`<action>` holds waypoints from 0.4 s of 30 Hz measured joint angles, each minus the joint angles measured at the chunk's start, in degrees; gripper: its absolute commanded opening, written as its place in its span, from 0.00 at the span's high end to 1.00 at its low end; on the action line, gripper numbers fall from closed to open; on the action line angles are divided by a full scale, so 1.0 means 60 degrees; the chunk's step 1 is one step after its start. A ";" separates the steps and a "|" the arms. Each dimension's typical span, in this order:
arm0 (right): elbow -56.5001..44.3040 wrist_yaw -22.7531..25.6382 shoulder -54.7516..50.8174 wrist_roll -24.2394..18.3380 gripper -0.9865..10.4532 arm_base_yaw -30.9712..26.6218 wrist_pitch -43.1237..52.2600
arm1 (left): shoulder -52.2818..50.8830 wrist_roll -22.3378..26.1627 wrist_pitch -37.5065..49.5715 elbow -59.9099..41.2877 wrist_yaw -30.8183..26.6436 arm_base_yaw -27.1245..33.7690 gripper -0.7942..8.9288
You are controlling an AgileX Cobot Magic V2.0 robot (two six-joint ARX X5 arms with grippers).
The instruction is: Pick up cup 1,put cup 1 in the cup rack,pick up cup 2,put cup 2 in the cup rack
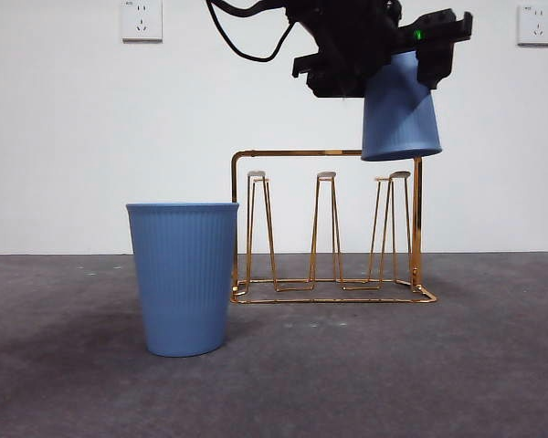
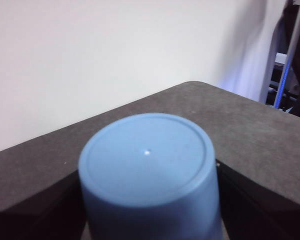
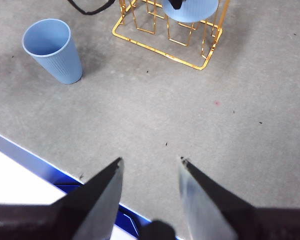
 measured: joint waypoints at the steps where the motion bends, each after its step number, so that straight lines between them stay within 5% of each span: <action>1: -0.0004 0.0000 0.0000 -0.0004 0.75 0.0000 0.0000 | 0.0015 0.0000 0.0000 0.0000 0.0000 0.0036 0.93; 12: -0.0004 0.0000 0.0000 -0.0004 0.75 0.0000 0.0022 | 0.0404 -0.0004 0.0237 0.0000 0.0015 0.0127 0.93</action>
